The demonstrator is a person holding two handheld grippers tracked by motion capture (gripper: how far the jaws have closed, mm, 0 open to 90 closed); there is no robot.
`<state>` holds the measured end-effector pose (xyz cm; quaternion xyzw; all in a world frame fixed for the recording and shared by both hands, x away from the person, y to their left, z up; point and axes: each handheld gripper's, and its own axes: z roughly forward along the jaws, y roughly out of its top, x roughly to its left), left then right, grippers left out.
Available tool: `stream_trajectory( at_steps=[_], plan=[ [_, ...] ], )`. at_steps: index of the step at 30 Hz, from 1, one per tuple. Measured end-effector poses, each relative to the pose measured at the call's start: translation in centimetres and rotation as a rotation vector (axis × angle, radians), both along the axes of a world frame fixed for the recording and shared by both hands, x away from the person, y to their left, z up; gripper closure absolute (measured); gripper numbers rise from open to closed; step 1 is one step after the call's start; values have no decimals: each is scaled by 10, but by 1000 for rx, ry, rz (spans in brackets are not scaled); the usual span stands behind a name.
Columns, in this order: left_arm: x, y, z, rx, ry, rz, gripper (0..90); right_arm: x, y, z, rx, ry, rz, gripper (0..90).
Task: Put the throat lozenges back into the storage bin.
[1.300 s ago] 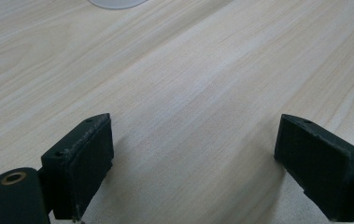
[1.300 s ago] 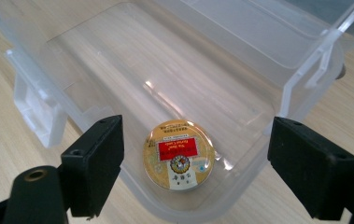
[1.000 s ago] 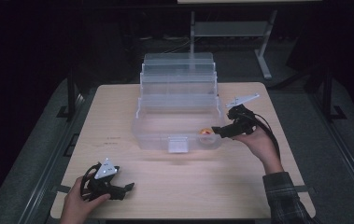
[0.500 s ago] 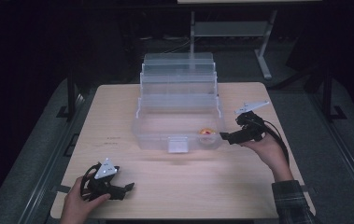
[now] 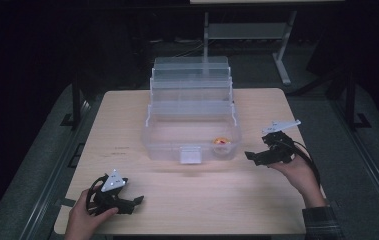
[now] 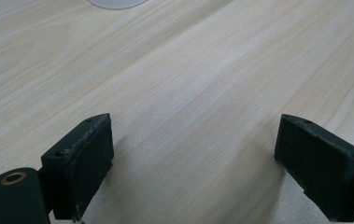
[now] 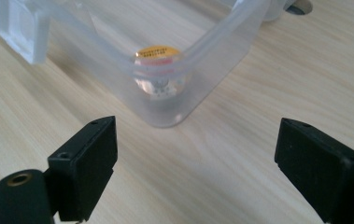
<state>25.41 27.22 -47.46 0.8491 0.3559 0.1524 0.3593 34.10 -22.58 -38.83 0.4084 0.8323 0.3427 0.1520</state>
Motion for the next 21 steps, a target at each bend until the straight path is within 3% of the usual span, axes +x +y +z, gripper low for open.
stream_trajectory(
  at_steps=[21],
  plan=[
    [0, 0, 0, 3, 0, 1, 109, -37, -28, -35, -4, 49, -54, 97]
  ],
)
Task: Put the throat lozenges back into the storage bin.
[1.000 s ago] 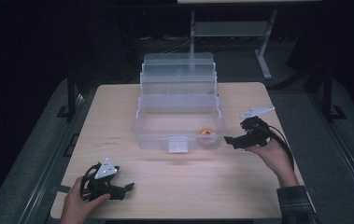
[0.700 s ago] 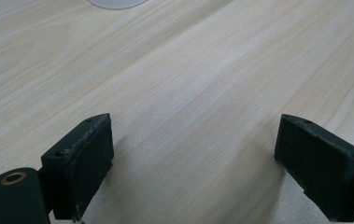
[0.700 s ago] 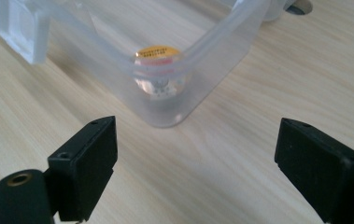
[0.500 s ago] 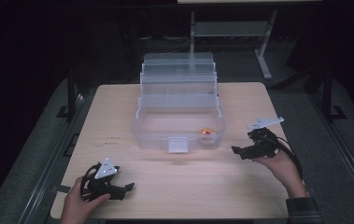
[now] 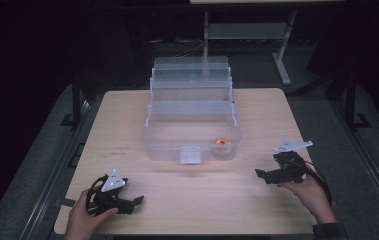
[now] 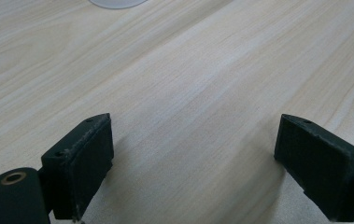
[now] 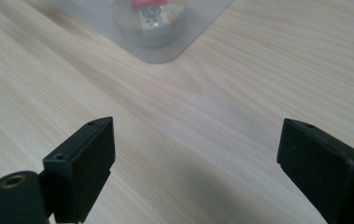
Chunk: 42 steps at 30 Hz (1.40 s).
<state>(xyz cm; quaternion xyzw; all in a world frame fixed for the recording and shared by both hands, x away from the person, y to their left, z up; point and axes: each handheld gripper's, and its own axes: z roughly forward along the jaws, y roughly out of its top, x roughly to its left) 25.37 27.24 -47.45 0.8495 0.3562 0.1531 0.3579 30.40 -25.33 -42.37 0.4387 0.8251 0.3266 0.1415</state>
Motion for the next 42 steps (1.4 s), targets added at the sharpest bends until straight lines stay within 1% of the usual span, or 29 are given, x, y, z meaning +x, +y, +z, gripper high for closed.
stream_trajectory(
  at_steps=[4, 9, 14, 18, 21, 27, 28, 33, 34, 36, 39, 42],
  plan=[
    [0, 0, 0, 0, 0, 0, 109, -4, -2, -5, -13, -1, -1, 77],
    [0, 0, 0, -2, -1, 2, 109, -11, -4, -14, -27, 23, 0, 32],
    [0, 0, 0, -1, -1, 2, 109, -20, -6, -26, -25, 23, 14, 21],
    [0, 0, 0, -1, 0, 2, 109, -24, -9, -30, -25, 17, 21, 21],
    [0, 0, 0, 1, -2, 0, 109, -29, -12, -34, -12, 13, 20, 20],
    [0, 0, 0, 1, -2, 0, 109, -35, -15, -40, -18, 9, 10, 12],
    [0, 0, 0, 1, -2, 0, 109, -36, -16, -42, -11, 11, 9, 10],
    [0, 0, 0, 0, -2, 0, 109, -42, -21, -49, -16, 0, -2, 10],
    [0, 0, 0, 0, -2, 0, 109, -45, -24, -52, -10, -4, -9, 9],
    [0, 0, 0, 0, -2, 1, 109, -46, -25, -53, -9, -8, -8, 9],
    [0, 0, 0, 0, -2, 1, 109, -48, -29, -57, -15, -29, -14, 5],
    [0, 0, 0, 0, -2, 1, 109, -50, -31, -58, -4, -42, -25, 4]
  ],
)
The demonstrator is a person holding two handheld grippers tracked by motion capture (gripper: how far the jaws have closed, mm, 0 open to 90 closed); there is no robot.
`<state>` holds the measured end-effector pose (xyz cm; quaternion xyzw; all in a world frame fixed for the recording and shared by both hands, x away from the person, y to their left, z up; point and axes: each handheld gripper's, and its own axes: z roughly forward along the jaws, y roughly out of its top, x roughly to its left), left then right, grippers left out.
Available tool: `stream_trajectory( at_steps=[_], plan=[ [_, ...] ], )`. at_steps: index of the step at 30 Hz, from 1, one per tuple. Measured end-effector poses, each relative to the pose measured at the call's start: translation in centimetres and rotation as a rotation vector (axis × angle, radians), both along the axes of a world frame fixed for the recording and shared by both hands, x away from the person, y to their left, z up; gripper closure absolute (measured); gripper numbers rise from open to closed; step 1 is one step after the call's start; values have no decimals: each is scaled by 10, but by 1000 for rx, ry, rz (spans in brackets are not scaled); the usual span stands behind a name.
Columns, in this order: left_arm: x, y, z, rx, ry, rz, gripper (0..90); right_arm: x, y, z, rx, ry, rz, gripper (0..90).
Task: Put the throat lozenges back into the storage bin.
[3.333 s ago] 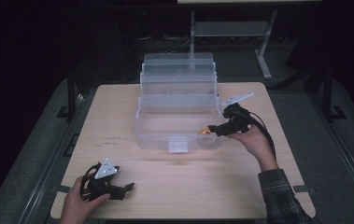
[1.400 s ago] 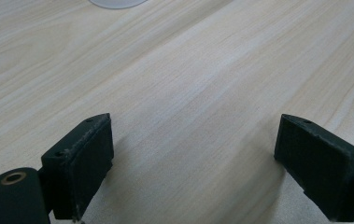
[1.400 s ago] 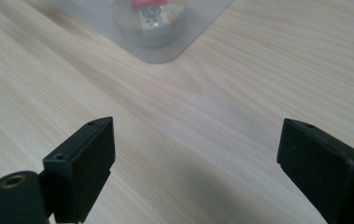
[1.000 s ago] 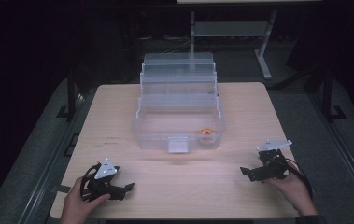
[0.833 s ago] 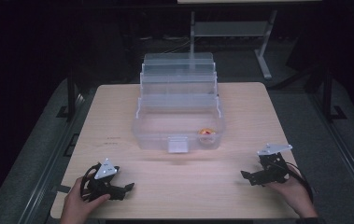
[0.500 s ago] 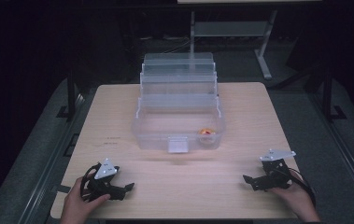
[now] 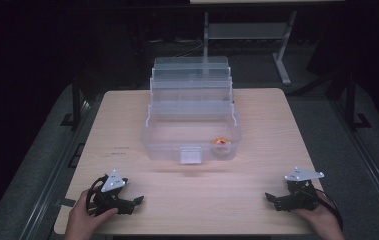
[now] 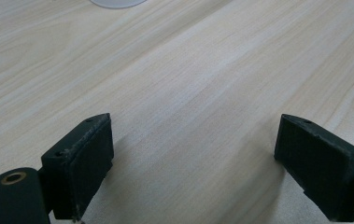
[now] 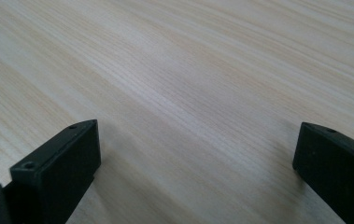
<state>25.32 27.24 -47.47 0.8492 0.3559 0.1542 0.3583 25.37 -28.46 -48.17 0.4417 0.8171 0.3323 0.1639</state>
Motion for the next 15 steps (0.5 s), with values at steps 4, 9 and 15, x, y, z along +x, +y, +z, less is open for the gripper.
stream_trajectory(
  at_steps=[4, 9, 15],
  plan=[
    [0, 0, 0, 0, 0, 0, 109, -1, -5, -2, 11, -14, -13, 5],
    [0, 0, 0, 0, 0, 0, 109, -1, -5, -2, 11, -14, -13, 4],
    [0, 0, 0, 1, 0, 2, 109, -1, -5, -2, 11, -14, -13, 4]
  ],
)
